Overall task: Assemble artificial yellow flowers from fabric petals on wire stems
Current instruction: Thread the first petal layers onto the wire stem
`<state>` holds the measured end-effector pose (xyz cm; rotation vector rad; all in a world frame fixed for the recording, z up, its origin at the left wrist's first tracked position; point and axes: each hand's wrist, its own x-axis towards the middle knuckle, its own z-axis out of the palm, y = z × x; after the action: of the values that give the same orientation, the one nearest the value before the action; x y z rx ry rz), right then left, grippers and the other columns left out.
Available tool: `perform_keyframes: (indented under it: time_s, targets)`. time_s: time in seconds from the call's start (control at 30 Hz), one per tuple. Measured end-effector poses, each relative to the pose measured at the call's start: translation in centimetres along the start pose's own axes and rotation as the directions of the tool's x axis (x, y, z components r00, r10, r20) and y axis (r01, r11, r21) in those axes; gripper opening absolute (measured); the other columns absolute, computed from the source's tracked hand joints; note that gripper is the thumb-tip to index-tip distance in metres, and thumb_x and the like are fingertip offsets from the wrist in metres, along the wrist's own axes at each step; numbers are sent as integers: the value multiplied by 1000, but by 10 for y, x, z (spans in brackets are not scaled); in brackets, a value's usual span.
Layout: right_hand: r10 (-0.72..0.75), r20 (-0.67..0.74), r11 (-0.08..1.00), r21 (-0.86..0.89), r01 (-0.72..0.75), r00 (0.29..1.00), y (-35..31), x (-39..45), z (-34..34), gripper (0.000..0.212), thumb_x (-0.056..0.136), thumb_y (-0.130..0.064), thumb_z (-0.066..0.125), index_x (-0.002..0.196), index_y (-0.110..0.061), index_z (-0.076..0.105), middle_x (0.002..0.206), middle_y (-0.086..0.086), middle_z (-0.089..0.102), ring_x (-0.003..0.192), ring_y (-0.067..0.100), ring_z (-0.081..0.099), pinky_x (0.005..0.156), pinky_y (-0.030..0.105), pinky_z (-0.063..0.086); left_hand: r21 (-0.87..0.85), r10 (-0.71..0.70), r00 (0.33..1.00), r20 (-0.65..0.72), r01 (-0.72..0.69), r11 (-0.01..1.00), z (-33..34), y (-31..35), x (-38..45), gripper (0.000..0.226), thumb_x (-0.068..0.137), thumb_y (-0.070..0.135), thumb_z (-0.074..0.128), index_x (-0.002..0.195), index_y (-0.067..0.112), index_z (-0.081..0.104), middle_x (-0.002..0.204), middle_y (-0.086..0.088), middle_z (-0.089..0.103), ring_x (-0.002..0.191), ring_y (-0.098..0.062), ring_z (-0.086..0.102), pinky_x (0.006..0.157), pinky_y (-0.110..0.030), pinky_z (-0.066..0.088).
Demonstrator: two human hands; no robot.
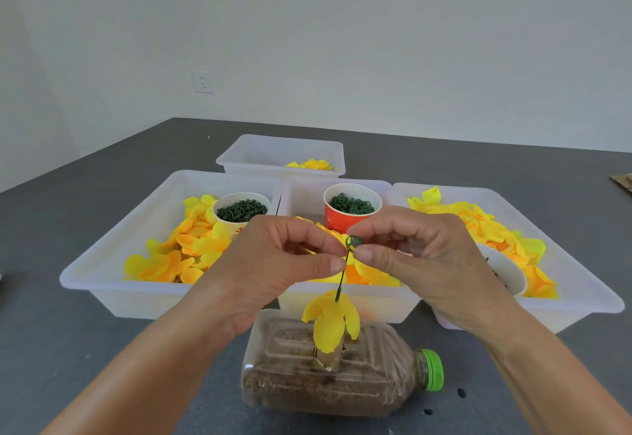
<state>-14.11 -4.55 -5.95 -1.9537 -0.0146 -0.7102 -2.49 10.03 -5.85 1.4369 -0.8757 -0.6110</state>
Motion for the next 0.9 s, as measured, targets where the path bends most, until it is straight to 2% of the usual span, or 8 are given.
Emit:
perform_keyframes:
  time_s: [0.13,0.23,0.33,0.43,0.6,0.73,0.9]
  targets:
    - [15,10,999,-39,-15,1000,-1,-1,3,17,69,-24,70,86,-26,72,87,1,70,81,13,65,78,37,53,1,7,1000,-30,-7,1000,5,-4,1,11,56,19,76,67,19,76,71,0,71,70,-10,62,70,-18,51]
    - [17,10,998,-61,-17,1000,0,-2,5,17,70,-24,69,87,-25,72,86,-2,71,82,11,66,78,33,53,-3,10,999,-48,-10,1000,7,-7,2,26,50,27,76,73,16,75,78,-7,71,72,-14,61,73,-23,51]
    - [10,0,996,-92,-10,1000,1,-2,5,16,74,-16,72,86,-27,72,84,-6,70,79,7,64,74,27,53,-8,4,999,-42,-4,1000,8,-9,3,29,51,27,75,76,12,75,76,-5,71,71,-14,61,68,-20,51]
    - [-2,1,991,-132,2,1000,4,-3,6,20,76,-8,73,87,-24,73,83,-7,69,78,7,63,70,21,50,14,2,999,-35,-1,1000,9,-11,4,29,52,29,74,74,9,73,71,-5,67,68,-15,56,68,-22,47]
    - [27,-7,993,-119,-28,1000,6,-3,7,19,76,-7,73,87,-23,73,83,-7,69,78,8,63,73,29,52,8,-6,1000,-24,6,1000,10,-13,4,22,57,25,75,71,8,71,68,-4,63,66,-14,53,65,-21,46]
    - [60,29,989,-134,-55,998,5,-2,6,18,76,-7,74,85,-22,74,82,-7,70,77,7,63,73,29,52,19,-35,999,-18,35,999,10,-15,5,6,68,9,76,69,8,70,69,-9,62,70,-18,52,70,-28,44]
    - [81,90,988,-142,-68,993,4,-1,4,13,75,-9,75,83,-19,75,79,-4,71,74,11,64,71,27,53,5,-51,999,-6,51,999,11,-17,3,14,59,21,76,66,10,71,68,-10,62,70,-19,52,72,-31,42]
